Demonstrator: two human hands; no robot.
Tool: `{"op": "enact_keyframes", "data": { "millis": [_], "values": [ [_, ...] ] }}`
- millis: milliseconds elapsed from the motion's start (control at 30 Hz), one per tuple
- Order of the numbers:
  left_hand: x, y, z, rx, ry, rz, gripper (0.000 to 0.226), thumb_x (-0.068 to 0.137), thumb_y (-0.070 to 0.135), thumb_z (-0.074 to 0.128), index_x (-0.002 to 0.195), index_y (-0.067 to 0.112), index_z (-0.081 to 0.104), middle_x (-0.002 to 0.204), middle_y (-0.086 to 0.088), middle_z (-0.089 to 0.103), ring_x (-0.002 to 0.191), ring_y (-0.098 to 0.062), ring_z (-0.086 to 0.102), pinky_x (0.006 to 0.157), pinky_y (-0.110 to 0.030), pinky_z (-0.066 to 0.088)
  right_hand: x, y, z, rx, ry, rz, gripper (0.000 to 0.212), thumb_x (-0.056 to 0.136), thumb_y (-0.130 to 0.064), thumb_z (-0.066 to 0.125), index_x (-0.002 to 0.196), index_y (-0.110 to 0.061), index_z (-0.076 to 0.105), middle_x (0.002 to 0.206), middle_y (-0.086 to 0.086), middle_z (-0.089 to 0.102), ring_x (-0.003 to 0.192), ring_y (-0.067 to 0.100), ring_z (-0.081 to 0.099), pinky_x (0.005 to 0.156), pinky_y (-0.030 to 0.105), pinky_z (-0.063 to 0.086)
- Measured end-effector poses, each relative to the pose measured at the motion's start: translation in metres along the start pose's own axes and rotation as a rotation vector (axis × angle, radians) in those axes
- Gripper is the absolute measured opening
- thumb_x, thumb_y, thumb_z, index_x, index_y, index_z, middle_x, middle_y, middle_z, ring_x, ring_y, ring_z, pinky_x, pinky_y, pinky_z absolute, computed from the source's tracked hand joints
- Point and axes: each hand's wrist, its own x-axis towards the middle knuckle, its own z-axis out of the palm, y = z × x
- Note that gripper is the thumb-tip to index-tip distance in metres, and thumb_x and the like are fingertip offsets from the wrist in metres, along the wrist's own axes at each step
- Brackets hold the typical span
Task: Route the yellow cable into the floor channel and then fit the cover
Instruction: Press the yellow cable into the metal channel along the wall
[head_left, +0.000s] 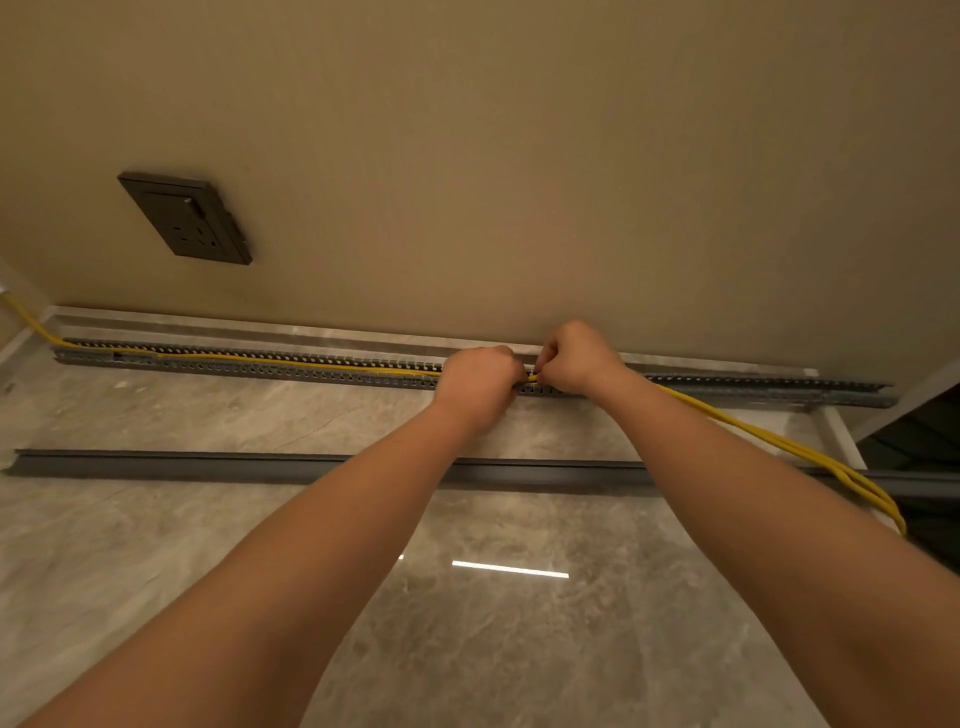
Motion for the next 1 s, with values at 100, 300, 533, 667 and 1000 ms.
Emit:
{"op": "enact_keyframes", "data": {
  "millis": [100,300,533,667,1000],
  "values": [
    [-0.003,-0.001,-0.005,-0.040,-0.029,0.004,0.023,0.087,0.023,0.060,0.106,0.025,0.073,0.107,0.000,0.068,0.097,-0.026,0.065,0.075,-0.034,0.053,-0.008,-0.002,0.001,-0.011,-0.024,0.021,0.019,0.081,-0.006,0.059,0.086,-0.004,0.077,0.090,0.018,0.073,0.086,0.031,0.068,0.075,0.039,0.057],
    [-0.014,0.006,-0.013,0.005,-0.113,0.016,0.021,0.086,0.031,0.063,0.104,0.026,0.073,0.099,-0.001,0.071,0.093,-0.025,0.065,0.067,-0.030,0.046,-0.027,-0.004,0.005,-0.040,-0.067,0.050,0.018,0.079,-0.008,0.063,0.091,-0.004,0.076,0.096,0.015,0.074,0.091,0.029,0.068,0.078,0.038,0.057],
    [-0.012,0.024,-0.020,0.165,-0.161,-0.002,0.013,0.089,0.012,0.058,0.096,0.016,0.069,0.095,-0.005,0.068,0.086,-0.027,0.063,0.062,-0.031,0.043,-0.044,0.007,0.000,-0.149,0.001,0.034,0.015,0.082,-0.022,0.057,0.082,-0.011,0.067,0.087,0.009,0.068,0.082,0.028,0.062,0.061,0.030,0.044],
    [-0.008,0.029,-0.022,0.195,-0.197,0.003,0.012,0.088,0.005,0.059,0.084,0.016,0.063,0.087,-0.004,0.065,0.069,-0.024,0.050,0.058,-0.031,0.041,-0.052,0.028,-0.011,-0.197,0.022,0.106,0.031,0.086,-0.041,0.051,0.074,-0.014,0.061,0.077,0.006,0.061,0.074,0.026,0.057,0.053,0.026,0.035],
    [-0.002,0.038,-0.031,0.229,-0.268,0.009,0.014,0.087,0.003,0.058,0.095,0.013,0.064,0.080,-0.003,0.050,0.073,-0.025,0.050,0.061,-0.031,0.041,-0.055,0.055,-0.027,0.029,-0.039,0.177,0.023,0.081,-0.039,0.070,0.075,-0.022,0.056,0.078,-0.001,0.060,0.085,0.022,0.059,0.075,0.035,0.048]
  ]
}}
